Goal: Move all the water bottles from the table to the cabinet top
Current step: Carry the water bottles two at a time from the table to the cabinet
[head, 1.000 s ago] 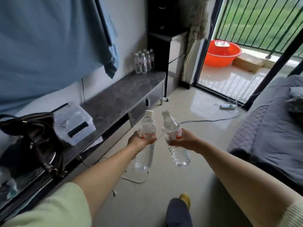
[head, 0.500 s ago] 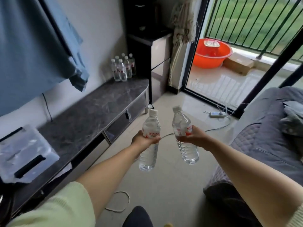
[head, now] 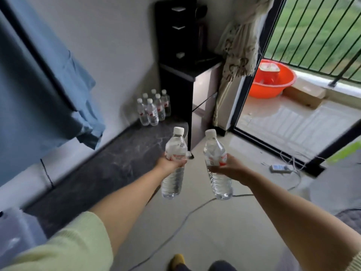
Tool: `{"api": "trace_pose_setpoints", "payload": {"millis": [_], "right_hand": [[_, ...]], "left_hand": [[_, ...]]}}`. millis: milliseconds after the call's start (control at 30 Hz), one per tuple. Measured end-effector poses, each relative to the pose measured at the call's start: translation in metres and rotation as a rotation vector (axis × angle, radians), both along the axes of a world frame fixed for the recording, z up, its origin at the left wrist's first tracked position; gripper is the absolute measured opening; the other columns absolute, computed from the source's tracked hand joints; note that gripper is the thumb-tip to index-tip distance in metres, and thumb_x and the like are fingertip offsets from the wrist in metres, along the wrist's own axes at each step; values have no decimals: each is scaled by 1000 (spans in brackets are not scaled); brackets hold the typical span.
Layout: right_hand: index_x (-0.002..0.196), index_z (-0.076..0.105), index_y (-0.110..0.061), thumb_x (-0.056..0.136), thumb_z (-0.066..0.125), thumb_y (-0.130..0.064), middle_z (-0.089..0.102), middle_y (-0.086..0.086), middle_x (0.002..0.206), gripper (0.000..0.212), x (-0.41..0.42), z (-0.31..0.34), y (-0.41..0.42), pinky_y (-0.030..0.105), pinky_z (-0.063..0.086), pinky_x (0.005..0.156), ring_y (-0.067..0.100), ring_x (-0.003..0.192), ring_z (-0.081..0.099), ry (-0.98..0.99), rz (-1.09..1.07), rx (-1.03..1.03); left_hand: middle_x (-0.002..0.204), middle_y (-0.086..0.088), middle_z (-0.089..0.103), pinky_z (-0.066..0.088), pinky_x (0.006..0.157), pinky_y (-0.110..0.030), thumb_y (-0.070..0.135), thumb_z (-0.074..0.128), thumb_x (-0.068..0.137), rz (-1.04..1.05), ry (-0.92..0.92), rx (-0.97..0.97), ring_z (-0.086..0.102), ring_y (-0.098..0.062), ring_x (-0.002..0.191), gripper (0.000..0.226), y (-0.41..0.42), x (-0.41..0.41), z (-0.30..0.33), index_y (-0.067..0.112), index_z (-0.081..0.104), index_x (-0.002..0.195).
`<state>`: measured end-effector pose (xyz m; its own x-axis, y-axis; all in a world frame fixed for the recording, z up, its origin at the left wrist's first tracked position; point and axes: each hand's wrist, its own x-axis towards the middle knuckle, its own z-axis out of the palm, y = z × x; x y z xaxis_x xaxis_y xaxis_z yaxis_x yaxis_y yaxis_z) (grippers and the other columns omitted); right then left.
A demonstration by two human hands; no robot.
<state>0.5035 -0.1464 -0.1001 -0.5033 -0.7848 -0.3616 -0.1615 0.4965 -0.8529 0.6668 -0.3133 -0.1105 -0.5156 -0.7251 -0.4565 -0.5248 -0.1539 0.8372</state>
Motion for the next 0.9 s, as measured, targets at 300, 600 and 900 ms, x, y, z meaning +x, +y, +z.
{"api": "trace_pose_setpoints", "payload": {"millis": [300,600,900], "right_hand": [[94,60,-23,74,80,-9,67,-5,82,31,-97,-15,-125,11,47,55,5,70,63,10,111,63],[110,62,-23,68,84,-31,71,2,98,49,-230,-18,-267,36,55,86,21,92,68,128,300,140],[114,60,-23,67,83,-27,71,2,102,52,-275,-47,-355,45,53,93,21,96,67,77,289,187]], "left_hand": [[108,-5,67,52,91,-35,30,85,68,110,-64,55,64,-22,99,54,-109,-66,-18,12,58,111],[118,-10,65,50,88,-31,24,85,70,354,-27,50,62,-21,101,65,-203,-173,-19,9,53,124],[113,-4,61,47,85,-30,28,84,71,386,-85,81,59,-18,99,66,-267,-229,-49,10,49,124]]}}
